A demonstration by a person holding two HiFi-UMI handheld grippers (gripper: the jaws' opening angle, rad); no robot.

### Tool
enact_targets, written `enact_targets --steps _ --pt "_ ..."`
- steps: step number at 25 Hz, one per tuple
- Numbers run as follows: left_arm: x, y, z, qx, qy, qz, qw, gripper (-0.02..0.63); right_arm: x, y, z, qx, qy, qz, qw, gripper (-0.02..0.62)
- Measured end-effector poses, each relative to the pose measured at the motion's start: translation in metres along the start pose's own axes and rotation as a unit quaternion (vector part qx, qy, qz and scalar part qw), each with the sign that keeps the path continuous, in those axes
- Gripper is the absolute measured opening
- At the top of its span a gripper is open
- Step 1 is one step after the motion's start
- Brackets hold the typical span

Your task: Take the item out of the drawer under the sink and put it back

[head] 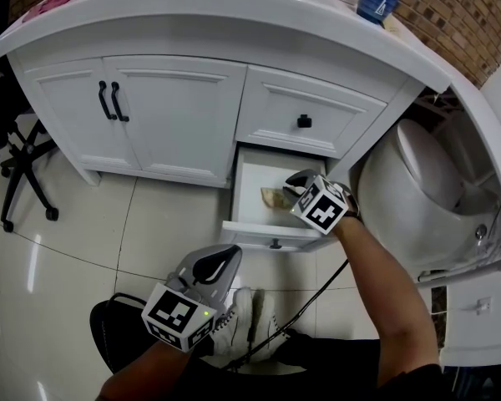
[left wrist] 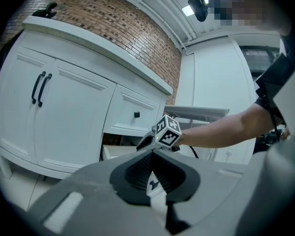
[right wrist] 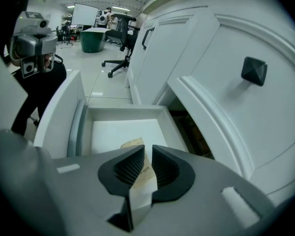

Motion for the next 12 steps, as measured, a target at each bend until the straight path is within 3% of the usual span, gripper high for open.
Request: enact_targets --steps 3,6,12 --pt "0.000 0.000 -0.002 0.000 0.002 0.001 1.0000 0.006 0.002 0.008 -0.024 -0.017 -0.033 -0.002 0.999 0.009" --pt "0.000 0.000 -0.004 0.001 0.005 0.001 1.0000 0.006 0.009 0.018 -0.053 -0.050 -0.061 0.015 0.997 0.008" --pt "-0.004 0.004 -0.005 -0.003 0.002 0.004 1.0000 0.006 0.036 0.028 -0.110 -0.148 -0.097 0.114 0.978 0.008"
Point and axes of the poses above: the fingertips, and each gripper's own axes: z forward along the fingers, x to its left, y out of its top, the point moved 6 cm from there along -z, backward along the fingers, and after that the axes turned 14 degrees about -z, right-handed, at the moved point
